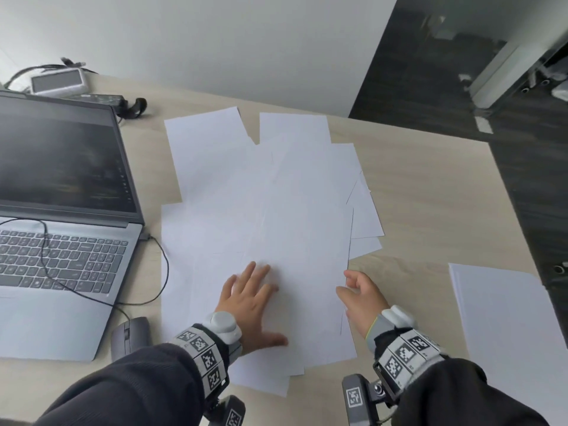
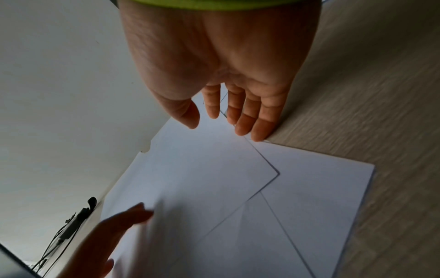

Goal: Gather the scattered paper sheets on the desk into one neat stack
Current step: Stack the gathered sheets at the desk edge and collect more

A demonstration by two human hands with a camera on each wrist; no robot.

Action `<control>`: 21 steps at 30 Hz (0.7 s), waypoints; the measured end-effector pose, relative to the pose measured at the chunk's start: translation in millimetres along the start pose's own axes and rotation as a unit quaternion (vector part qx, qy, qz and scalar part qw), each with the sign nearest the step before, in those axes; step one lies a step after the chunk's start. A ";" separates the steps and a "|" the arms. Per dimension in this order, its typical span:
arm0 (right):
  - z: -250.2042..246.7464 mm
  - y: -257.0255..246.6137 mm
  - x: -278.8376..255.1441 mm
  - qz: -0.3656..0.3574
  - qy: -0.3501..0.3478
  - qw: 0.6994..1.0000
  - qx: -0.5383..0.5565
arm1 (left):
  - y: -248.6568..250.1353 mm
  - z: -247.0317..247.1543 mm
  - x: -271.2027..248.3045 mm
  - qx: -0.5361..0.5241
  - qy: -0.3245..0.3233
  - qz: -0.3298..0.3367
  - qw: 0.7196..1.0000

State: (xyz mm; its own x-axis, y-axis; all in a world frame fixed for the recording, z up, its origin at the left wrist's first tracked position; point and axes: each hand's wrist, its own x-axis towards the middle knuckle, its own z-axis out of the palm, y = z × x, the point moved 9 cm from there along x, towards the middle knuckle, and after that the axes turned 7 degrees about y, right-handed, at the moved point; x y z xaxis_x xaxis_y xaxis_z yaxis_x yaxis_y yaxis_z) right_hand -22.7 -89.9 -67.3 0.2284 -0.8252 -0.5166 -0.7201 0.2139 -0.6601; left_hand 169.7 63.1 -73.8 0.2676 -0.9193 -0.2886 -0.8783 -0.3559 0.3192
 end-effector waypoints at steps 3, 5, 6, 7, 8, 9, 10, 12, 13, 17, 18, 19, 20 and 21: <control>-0.5 -1.5 0.3 0.010 0.000 1.000 0.011 | -3.6 9.9 -1.2 0.038 -0.054 0.003 0.998; 0.0 -2.3 -0.7 0.016 -0.005 1.000 0.020 | -5.9 13.3 -0.5 0.054 -0.061 0.006 0.997; -0.4 -2.4 -0.7 0.020 -0.005 1.000 0.022 | -6.1 13.1 0.1 0.053 -0.057 0.006 0.997; -1.0 -2.7 -0.3 0.022 -0.005 0.999 0.026 | -5.9 13.1 0.5 0.051 -0.052 0.008 0.997; -1.8 -2.6 0.1 0.024 -0.004 0.999 0.029 | -5.7 13.5 0.4 0.049 -0.049 0.010 0.998; -2.2 -1.8 1.2 0.024 -0.003 0.999 0.033 | -5.5 13.7 -0.2 0.048 -0.046 0.012 0.998; -2.7 -0.4 2.7 0.026 0.000 0.999 0.037 | -5.6 13.6 -1.0 0.047 -0.044 0.013 0.998; -4.2 3.6 5.5 0.033 0.006 0.998 0.044 | -6.4 12.0 -2.1 0.044 -0.039 0.012 0.998; -5.0 4.2 5.7 0.033 0.008 0.998 0.044 | -7.1 10.7 -2.1 0.041 -0.036 0.010 0.998; -8.8 3.9 2.7 0.048 0.017 0.998 0.041 | -9.5 6.7 0.3 0.034 -0.027 0.006 0.999; -9.6 3.8 2.3 0.052 0.018 0.998 0.042 | -9.7 6.7 1.1 0.034 -0.028 0.007 0.999; -10.0 3.9 2.9 0.052 0.018 0.998 0.044 | -9.8 6.3 1.9 0.035 -0.028 0.008 0.999; -10.2 4.0 2.9 0.052 0.018 0.998 0.044 | -10.1 5.8 2.5 0.035 -0.026 0.008 0.999; -10.1 4.1 3.2 0.049 0.017 0.998 0.044 | -10.7 4.7 3.2 0.033 -0.022 0.007 0.999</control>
State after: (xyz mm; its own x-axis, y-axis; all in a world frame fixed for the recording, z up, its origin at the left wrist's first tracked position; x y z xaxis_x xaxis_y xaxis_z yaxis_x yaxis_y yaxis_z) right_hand -31.5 -96.9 -66.1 0.1362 -0.8153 -0.5628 -0.6775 0.3378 -0.6534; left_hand 178.1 64.7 -82.4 0.2391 -0.9149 -0.3252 -0.9066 -0.3303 0.2627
